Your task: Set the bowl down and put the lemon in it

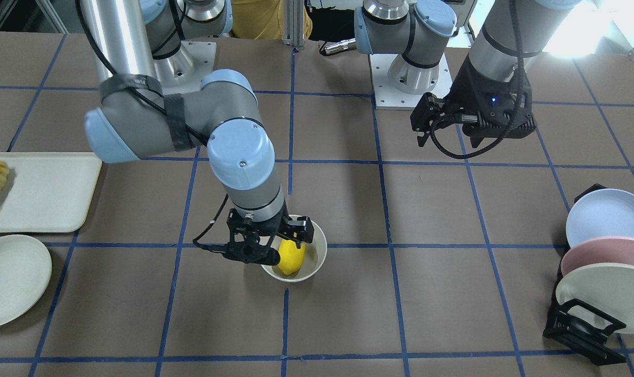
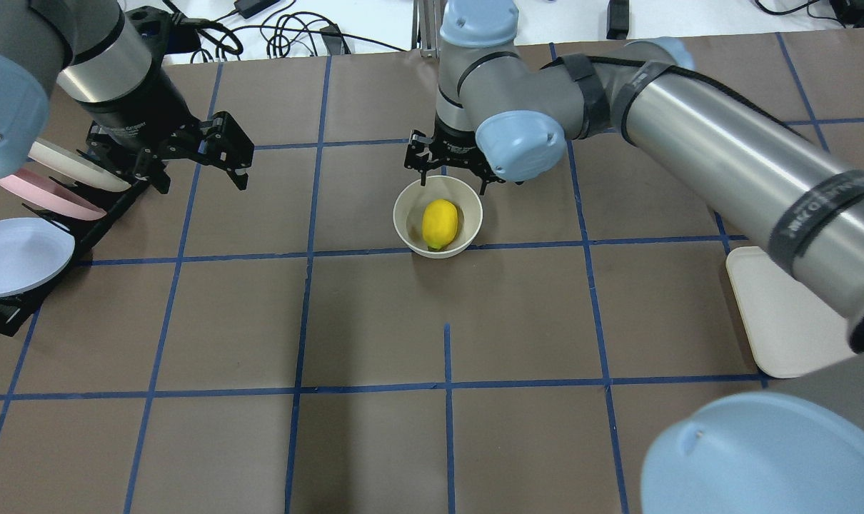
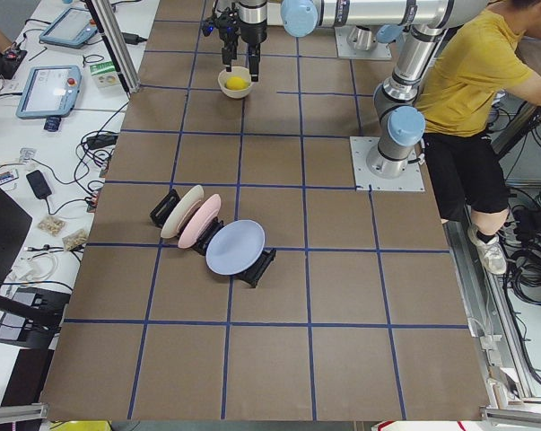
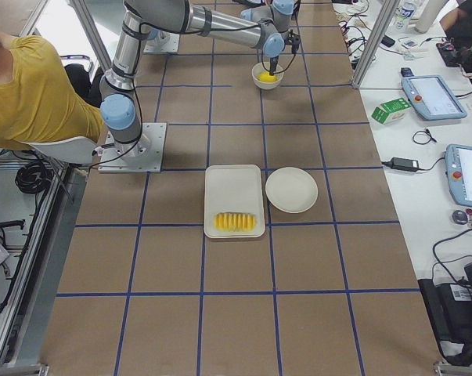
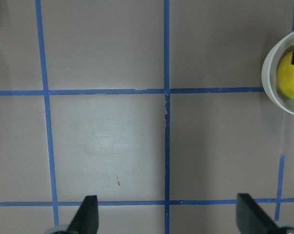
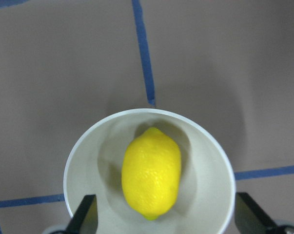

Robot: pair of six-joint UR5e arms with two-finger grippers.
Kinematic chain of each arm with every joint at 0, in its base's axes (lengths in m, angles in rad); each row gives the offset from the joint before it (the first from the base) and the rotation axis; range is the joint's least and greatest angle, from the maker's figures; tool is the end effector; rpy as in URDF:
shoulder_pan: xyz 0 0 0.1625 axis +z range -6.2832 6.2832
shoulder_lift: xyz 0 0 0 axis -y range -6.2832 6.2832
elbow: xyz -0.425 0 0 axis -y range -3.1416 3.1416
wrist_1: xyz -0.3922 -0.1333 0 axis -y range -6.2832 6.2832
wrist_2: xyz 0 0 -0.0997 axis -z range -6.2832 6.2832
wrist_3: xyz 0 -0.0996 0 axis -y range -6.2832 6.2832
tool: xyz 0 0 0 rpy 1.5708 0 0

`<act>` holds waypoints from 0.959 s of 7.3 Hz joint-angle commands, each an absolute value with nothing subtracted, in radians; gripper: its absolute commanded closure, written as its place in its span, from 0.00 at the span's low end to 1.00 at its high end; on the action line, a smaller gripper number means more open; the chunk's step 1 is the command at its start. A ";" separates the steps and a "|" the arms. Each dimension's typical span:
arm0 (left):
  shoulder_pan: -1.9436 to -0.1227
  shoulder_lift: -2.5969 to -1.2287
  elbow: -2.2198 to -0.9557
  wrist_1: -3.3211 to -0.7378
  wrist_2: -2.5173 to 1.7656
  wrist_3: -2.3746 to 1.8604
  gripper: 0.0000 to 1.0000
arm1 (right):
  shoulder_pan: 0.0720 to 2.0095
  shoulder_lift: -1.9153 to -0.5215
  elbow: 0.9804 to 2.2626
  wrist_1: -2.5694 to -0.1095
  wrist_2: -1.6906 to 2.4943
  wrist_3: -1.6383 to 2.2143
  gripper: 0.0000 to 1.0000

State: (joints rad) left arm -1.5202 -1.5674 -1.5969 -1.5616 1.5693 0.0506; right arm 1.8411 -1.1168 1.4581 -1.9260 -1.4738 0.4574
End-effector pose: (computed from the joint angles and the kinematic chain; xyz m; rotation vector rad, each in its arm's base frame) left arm -0.1085 -0.4951 0.4777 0.0000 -3.1393 -0.0211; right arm 0.3132 -0.5950 0.3154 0.2835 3.0326 0.0328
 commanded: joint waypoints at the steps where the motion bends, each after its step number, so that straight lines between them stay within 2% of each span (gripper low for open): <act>1: -1.520 -1.568 -1.597 -1.562 1.569 0.051 0.00 | 1.711 -1.297 1.477 -1.722 -1.508 0.338 0.00; 3: -1.520 -1.568 -1.597 -1.562 1.569 0.051 0.00 | 1.602 -1.447 1.480 -1.514 -1.514 0.229 0.00; 7: -1.520 -1.589 -1.539 -1.572 1.572 0.049 0.00 | 1.572 -1.580 1.595 -1.489 -1.499 0.232 0.00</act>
